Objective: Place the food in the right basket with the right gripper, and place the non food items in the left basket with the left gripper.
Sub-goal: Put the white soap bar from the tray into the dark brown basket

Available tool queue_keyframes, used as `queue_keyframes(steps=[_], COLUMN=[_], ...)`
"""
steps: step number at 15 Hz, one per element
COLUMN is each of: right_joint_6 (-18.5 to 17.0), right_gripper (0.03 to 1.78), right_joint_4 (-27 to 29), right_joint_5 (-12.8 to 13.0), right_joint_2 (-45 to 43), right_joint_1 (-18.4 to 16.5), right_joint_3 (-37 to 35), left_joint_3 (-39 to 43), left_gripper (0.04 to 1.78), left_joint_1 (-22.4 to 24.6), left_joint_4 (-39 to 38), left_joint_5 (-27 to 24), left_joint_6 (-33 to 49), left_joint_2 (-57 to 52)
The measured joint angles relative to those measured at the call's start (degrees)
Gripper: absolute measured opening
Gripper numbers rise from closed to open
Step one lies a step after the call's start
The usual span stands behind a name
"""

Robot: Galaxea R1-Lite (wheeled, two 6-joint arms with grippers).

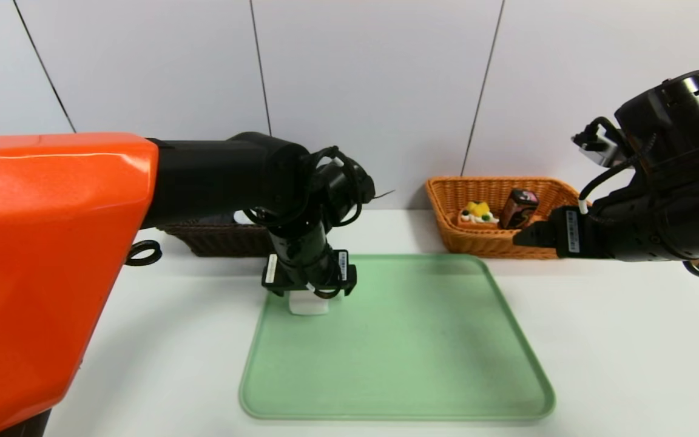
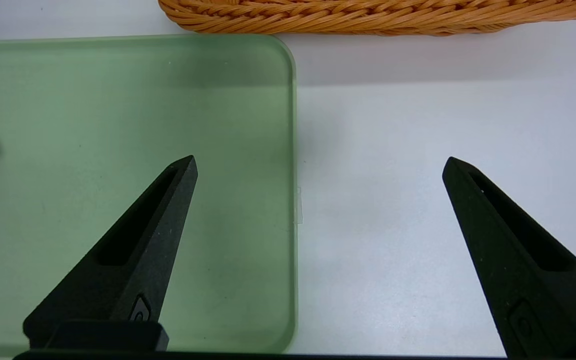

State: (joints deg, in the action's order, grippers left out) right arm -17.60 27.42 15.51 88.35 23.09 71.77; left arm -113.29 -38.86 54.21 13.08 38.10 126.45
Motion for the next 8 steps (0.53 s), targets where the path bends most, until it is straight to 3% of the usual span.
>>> queue_keyframes(steps=[8], right_joint_6=[0.0], right_gripper=[1.69], right_joint_4=[-0.9], right_joint_5=[0.0], right_joint_2=[-0.6], right_joint_1=[0.2], right_joint_3=[-2.0], left_joint_3=[0.0], left_gripper=[1.69], left_joint_1=[1.2], left_joint_4=[-3.2], left_joint_5=[2.3], left_joint_6=[1.0], left_joint_2=[2.4])
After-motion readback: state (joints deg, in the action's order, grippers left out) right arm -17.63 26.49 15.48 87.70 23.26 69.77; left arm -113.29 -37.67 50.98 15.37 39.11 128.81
